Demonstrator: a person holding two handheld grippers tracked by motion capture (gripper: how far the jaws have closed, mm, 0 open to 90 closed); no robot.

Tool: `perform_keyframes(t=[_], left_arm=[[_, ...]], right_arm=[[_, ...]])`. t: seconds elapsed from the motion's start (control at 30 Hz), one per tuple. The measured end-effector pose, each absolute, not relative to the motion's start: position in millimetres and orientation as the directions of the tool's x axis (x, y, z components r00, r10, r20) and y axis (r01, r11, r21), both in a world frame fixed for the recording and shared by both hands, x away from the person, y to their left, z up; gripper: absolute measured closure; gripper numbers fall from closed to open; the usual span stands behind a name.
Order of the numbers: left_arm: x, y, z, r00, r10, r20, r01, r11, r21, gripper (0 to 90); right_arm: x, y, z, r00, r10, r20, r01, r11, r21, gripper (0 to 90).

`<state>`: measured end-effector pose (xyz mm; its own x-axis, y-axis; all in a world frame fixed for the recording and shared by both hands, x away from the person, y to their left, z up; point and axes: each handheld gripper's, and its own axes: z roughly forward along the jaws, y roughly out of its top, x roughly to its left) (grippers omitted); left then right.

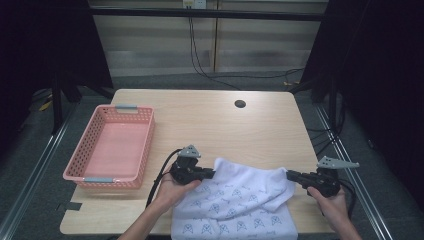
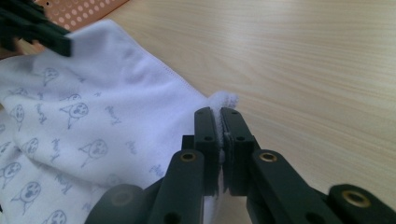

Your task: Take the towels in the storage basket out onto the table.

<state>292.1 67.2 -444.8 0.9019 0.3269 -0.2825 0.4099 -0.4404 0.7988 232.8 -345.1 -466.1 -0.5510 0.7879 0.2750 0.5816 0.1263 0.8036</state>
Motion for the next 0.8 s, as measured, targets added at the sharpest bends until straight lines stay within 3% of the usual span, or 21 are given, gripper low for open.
perform_keyframes(t=[0.13, 0.2, 0.27, 0.33, 0.47, 0.6, 0.7, 0.8], left_arm=[[261.4, 51.7, -448.0, 0.933, 0.223, -0.283, 0.359, -0.498, 0.790, 83.1], [256.4, 45.8, -461.4, 0.929, 0.196, -0.313, 0.369, -0.552, 0.748, 71.6], [251.7, 42.7, -469.4, 0.933, 0.167, -0.320, 0.354, -0.593, 0.723, 67.3], [254.7, 46.6, -464.8, 0.923, 0.137, -0.359, 0.371, -0.559, 0.742, 64.3], [268.1, 56.2, -450.3, 0.919, 0.179, -0.350, 0.392, -0.472, 0.789, 67.7], [264.6, 44.2, -451.6, 0.922, 0.163, -0.351, 0.383, -0.506, 0.773, 72.7], [254.5, 28.6, -455.4, 0.934, 0.100, -0.342, 0.337, -0.562, 0.755, 68.9], [249.6, 19.4, -458.5, 0.944, 0.093, -0.316, 0.307, -0.594, 0.744, 61.3]], right_arm=[[234.0, -344.5, -466.1, -0.551, 0.790, 0.269, 0.580, 0.130, 0.804, 86.3], [233.6, -343.0, -466.8, -0.549, 0.789, 0.274, 0.586, 0.130, 0.800, 86.3], [233.3, -341.9, -467.1, -0.555, 0.788, 0.267, 0.582, 0.138, 0.802, 86.3], [232.8, -342.2, -466.6, -0.556, 0.786, 0.270, 0.581, 0.136, 0.802, 86.3], [233.7, -343.6, -466.9, -0.557, 0.785, 0.272, 0.581, 0.134, 0.803, 86.3], [233.4, -342.7, -467.0, -0.560, 0.783, 0.271, 0.582, 0.139, 0.801, 86.2], [233.9, -342.2, -467.7, -0.559, 0.783, 0.273, 0.585, 0.139, 0.799, 86.2], [233.8, -341.5, -467.6, -0.560, 0.782, 0.275, 0.586, 0.139, 0.798, 86.0]])
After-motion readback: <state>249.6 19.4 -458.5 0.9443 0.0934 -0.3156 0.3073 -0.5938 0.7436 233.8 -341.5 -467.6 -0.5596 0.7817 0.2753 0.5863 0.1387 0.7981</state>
